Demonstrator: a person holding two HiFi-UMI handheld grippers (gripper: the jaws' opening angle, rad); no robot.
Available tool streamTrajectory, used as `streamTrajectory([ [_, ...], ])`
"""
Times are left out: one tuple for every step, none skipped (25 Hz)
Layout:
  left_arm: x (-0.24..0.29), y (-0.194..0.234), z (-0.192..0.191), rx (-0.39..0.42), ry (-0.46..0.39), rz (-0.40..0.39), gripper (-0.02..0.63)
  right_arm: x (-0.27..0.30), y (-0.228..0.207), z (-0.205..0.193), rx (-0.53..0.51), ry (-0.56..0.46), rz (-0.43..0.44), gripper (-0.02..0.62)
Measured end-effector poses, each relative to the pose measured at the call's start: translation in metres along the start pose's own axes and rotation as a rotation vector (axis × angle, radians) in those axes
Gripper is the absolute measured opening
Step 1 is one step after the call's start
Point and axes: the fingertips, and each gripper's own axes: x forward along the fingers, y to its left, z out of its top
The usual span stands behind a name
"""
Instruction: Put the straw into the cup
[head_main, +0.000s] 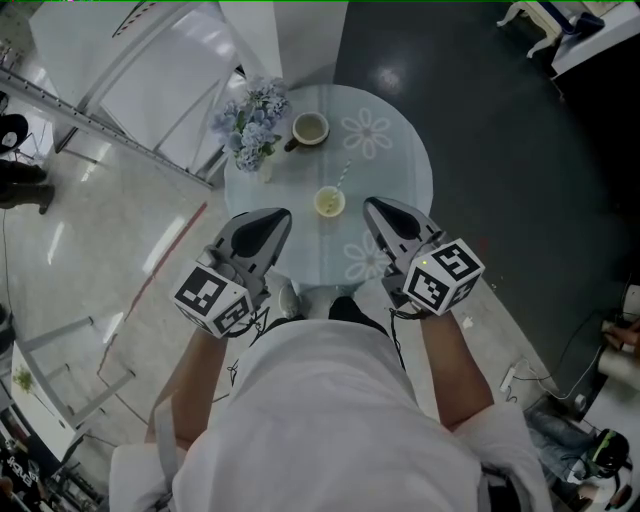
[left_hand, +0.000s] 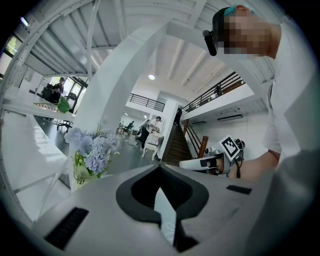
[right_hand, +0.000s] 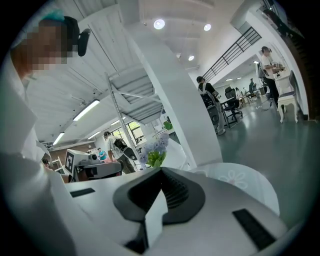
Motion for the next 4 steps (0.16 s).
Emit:
streamTrajectory([
  [0.0002, -0.0002, 0.0002, 0.000, 0.000, 0.001, 0.020, -0.0001, -0.0003, 0.0003, 0.000, 0.000, 0.001, 0.023],
  [0.0003, -0.0003, 0.0005, 0.001, 0.000, 0.001, 0.020, -0.0001, -0.0007, 0.0006, -0.001, 0.000, 0.001, 0.023],
  [0.0006, -0.0004, 0.0008, 0.002, 0.000, 0.002, 0.020, -0.0001, -0.0011, 0.0010, -0.002, 0.001, 0.002, 0.023],
  [0.0008, -0.0004, 0.0011, 0.002, -0.001, 0.003, 0.020, -0.0001, -0.0016, 0.0015, -0.003, 0.001, 0.003, 0.023],
])
